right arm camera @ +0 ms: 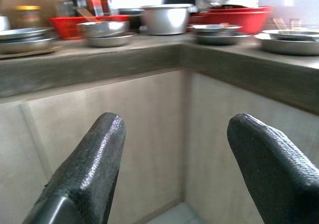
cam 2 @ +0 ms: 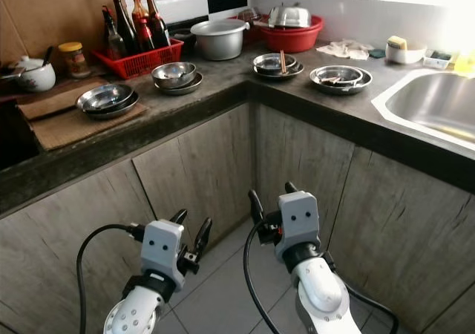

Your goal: Kitchen organization

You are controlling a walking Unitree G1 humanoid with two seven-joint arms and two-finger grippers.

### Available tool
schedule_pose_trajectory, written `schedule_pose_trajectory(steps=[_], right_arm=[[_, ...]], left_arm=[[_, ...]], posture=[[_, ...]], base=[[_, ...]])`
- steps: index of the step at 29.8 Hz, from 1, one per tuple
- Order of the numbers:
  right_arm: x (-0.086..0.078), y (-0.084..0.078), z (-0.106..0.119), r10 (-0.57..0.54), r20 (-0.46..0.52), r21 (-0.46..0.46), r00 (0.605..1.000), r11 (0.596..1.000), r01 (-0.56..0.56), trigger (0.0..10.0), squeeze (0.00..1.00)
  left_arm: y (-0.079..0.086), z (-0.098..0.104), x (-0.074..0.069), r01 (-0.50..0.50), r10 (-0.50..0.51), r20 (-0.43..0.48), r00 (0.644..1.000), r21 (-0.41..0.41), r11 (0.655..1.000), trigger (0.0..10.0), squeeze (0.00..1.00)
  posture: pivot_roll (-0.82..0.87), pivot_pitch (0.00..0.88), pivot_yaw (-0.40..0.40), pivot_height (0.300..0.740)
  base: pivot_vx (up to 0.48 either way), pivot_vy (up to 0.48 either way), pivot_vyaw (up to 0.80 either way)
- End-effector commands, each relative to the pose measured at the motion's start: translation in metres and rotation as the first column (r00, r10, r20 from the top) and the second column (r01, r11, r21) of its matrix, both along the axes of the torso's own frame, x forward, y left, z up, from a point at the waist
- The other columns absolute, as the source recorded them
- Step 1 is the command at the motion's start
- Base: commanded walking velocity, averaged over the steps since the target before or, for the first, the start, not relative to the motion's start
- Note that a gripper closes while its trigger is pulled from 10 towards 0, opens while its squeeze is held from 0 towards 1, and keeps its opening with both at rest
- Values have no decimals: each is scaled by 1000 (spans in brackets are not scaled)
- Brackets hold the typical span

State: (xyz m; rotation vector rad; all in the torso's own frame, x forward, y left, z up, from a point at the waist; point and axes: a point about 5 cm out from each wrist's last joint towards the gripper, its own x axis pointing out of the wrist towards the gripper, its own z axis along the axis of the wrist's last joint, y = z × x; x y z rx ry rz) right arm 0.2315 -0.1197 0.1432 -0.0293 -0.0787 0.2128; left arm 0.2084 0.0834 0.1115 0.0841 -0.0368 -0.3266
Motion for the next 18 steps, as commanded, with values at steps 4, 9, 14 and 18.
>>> schedule_pose_trajectory(steps=[4, 9, 14, 18], right_arm=[[2, 4, 1, 15, 1, -2, 1000, 1000, -15, 10000, 0], [1, 5, 1, 22, 5, -7, 1000, 1000, -22, 10000, 0], [2, 5, 0, 25, 2, -12, 1000, 1000, -25, 10000, 0], [3, 5, 0, 23, 5, -15, 1000, 1000, -23, 10000, 0]], left_arm=[[4, -1, 1, -16, 16, -9, 1000, 11, 1000, 10000, 0], [5, -1, 2, -20, 20, -13, 1000, 6, 1000, 10000, 0], [5, -1, 2, -13, 13, -12, 1000, 8, 1000, 10000, 0], [5, -1, 2, -9, 9, -12, 1000, 8, 1000, 10000, 0]], posture=[[25, 4, 21, 740], [27, 4, 20, 740], [27, 4, 22, 740], [27, 2, 24, 740]], base=[[275, 0, 200], [272, 0, 800], [272, 0, 800], [271, 0, 800]])
